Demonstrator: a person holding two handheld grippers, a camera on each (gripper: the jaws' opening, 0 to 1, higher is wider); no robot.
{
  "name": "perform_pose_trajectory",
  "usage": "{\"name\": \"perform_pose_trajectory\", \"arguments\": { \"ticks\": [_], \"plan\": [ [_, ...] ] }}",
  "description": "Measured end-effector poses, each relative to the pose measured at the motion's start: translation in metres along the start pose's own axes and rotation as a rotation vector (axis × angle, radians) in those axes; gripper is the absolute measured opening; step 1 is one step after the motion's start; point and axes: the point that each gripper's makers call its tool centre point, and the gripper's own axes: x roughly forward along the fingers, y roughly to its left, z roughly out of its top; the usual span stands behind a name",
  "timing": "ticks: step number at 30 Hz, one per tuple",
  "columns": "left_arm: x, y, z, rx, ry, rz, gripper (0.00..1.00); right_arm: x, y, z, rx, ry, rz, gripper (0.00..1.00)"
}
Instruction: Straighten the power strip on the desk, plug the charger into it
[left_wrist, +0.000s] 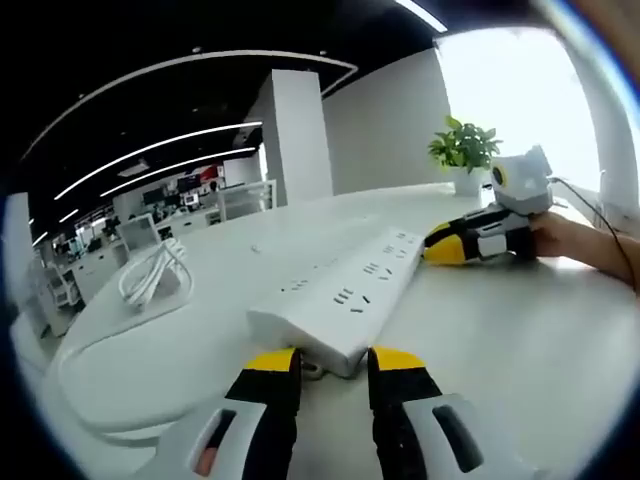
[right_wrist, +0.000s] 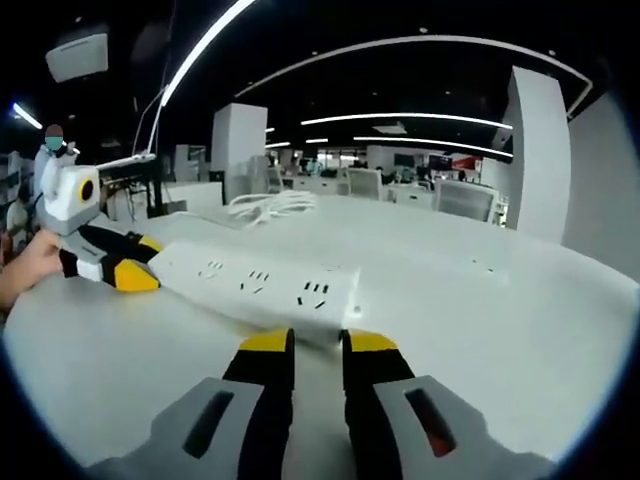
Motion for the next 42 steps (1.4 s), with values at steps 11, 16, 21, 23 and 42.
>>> {"name": "perform_pose_trajectory", "arguments": {
  "ticks": [11, 16, 21, 23, 42],
  "plan": [
    [-0.008, -0.001, -0.003, -0.013, 0.009, -0.002, 0.26, -0.006, 0.005, 0.0, -0.039, 0.026, -0.012, 0.17],
    [-0.01, -0.001, -0.004, -0.024, 0.016, -0.001, 0.25, -0.009, 0.007, 0.0, -0.043, 0.034, -0.009, 0.16],
    [-0.012, -0.002, -0.005, -0.026, 0.021, -0.001, 0.25, -0.012, 0.01, 0.0, -0.05, 0.045, -0.012, 0.16],
    [-0.012, -0.002, -0.005, -0.025, 0.022, -0.001, 0.25, -0.013, 0.011, -0.001, -0.047, 0.045, -0.014, 0.16],
    [-0.019, -0.005, -0.008, -0.02, 0.041, -0.013, 0.24, -0.024, 0.02, -0.003, -0.063, 0.07, -0.007, 0.13]
  ]
}}
